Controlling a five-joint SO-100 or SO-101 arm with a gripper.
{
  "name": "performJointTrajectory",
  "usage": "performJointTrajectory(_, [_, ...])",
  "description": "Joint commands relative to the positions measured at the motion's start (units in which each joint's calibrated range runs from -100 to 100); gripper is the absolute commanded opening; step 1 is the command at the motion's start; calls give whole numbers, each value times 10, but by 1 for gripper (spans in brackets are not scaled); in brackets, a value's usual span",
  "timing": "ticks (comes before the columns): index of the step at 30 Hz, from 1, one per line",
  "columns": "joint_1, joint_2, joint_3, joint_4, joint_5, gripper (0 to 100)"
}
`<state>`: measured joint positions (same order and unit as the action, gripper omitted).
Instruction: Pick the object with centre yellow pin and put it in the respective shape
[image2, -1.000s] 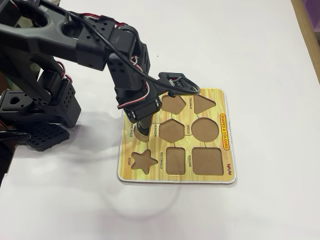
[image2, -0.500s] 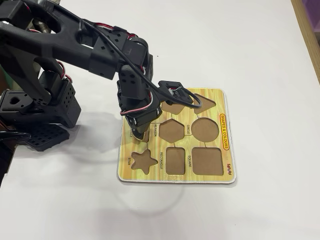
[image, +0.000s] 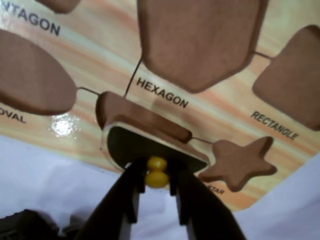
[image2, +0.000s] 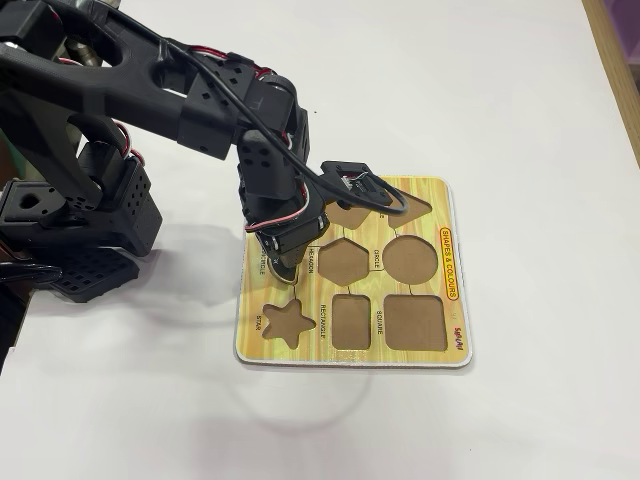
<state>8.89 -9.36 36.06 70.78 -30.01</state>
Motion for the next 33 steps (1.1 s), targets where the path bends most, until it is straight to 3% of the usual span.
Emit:
performJointTrajectory(1, [-5,-2,-13,-15,2,1])
performJointTrajectory(33, [-30,26,-14,-15,-3,1])
